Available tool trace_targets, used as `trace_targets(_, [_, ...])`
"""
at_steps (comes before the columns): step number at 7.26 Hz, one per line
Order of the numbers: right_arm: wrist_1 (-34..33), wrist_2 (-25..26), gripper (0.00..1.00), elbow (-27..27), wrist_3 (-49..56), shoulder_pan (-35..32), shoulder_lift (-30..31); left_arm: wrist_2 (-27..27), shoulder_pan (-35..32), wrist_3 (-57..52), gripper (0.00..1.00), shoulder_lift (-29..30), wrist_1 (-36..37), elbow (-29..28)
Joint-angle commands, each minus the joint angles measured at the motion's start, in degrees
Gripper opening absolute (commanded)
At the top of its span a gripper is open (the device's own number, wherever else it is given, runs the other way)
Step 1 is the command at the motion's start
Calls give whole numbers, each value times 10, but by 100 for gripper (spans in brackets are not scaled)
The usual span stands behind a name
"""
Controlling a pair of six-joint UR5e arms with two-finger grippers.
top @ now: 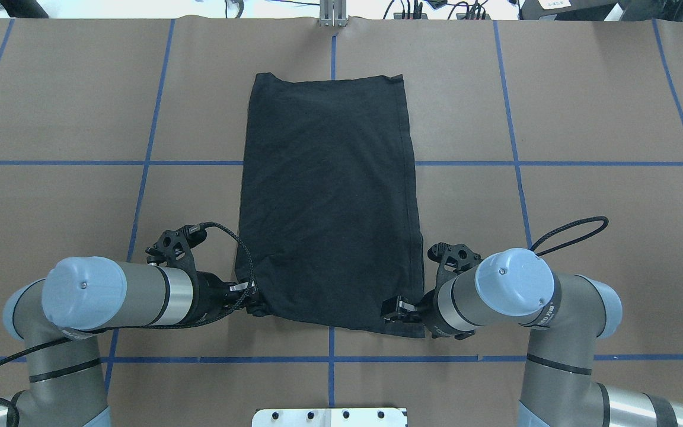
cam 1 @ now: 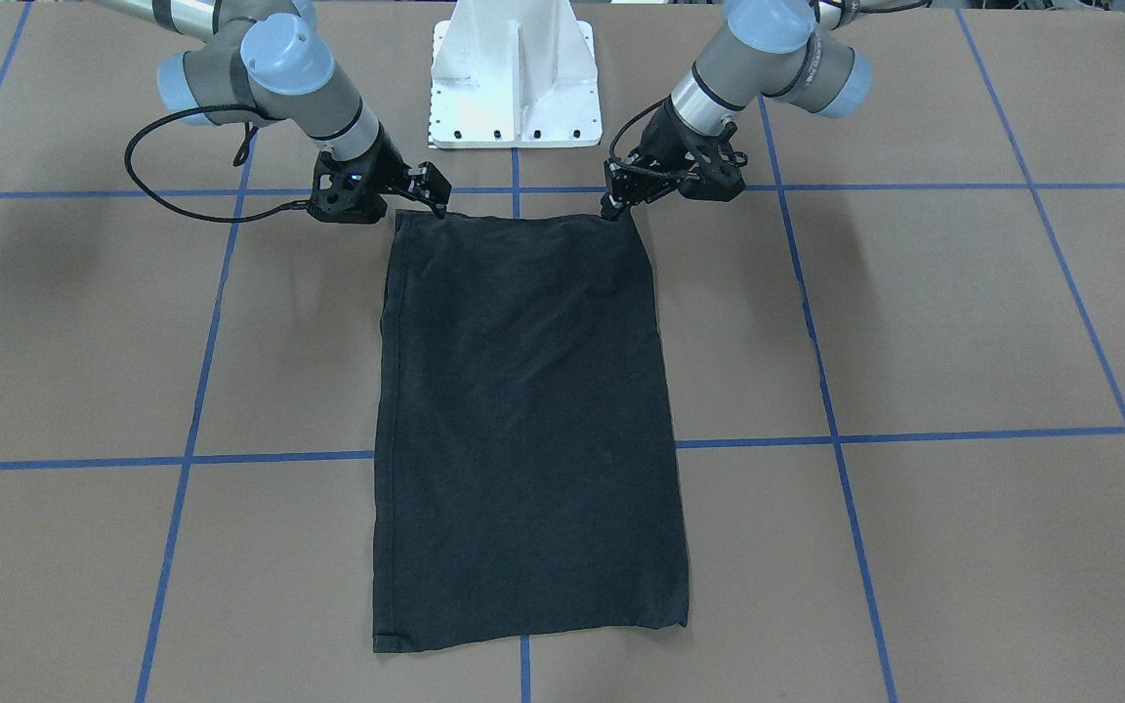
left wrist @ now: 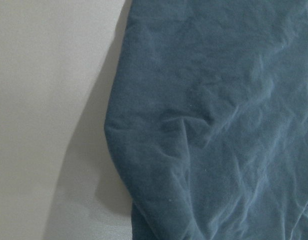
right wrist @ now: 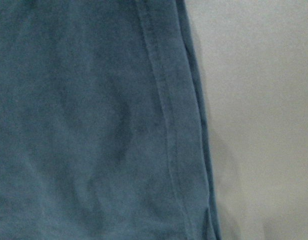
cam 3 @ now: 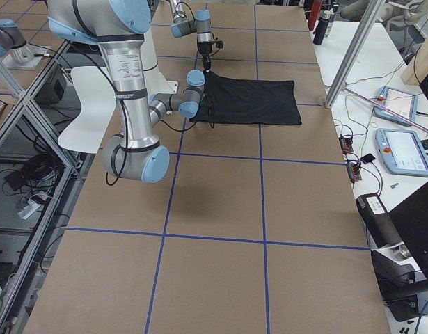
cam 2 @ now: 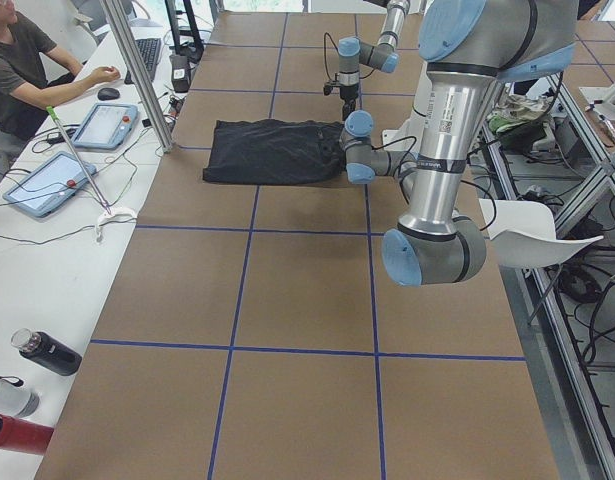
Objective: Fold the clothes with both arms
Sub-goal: 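Hold the near corners firmly with both grippers, pinching the hem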
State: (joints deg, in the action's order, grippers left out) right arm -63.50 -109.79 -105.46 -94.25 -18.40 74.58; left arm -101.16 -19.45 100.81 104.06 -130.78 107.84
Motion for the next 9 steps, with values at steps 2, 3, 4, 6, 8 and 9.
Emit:
trace_targets(2, [-3, 0, 99, 22, 1, -1, -23, 0, -1, 0, 0, 0, 0, 0])
trace_targets(3, [-3, -1, 99, 20, 1, -2, -24, 0, -1, 0, 0, 0, 0, 0])
trace_targets(4, [-3, -3, 99, 18, 2, -6, -23, 0, -1, 1, 0, 0, 0, 0])
trace_targets(6, [-3, -3, 99, 19, 2, -6, -22, 0, -1, 1, 0, 0, 0, 0])
trace_targets(8, [-3, -3, 99, 19, 3, -7, -17, 0, 0, 1, 0, 0, 0, 0])
trace_targets(9, [-4, -3, 99, 21, 2, -7, -17, 0, 0, 0, 0, 0, 0, 0])
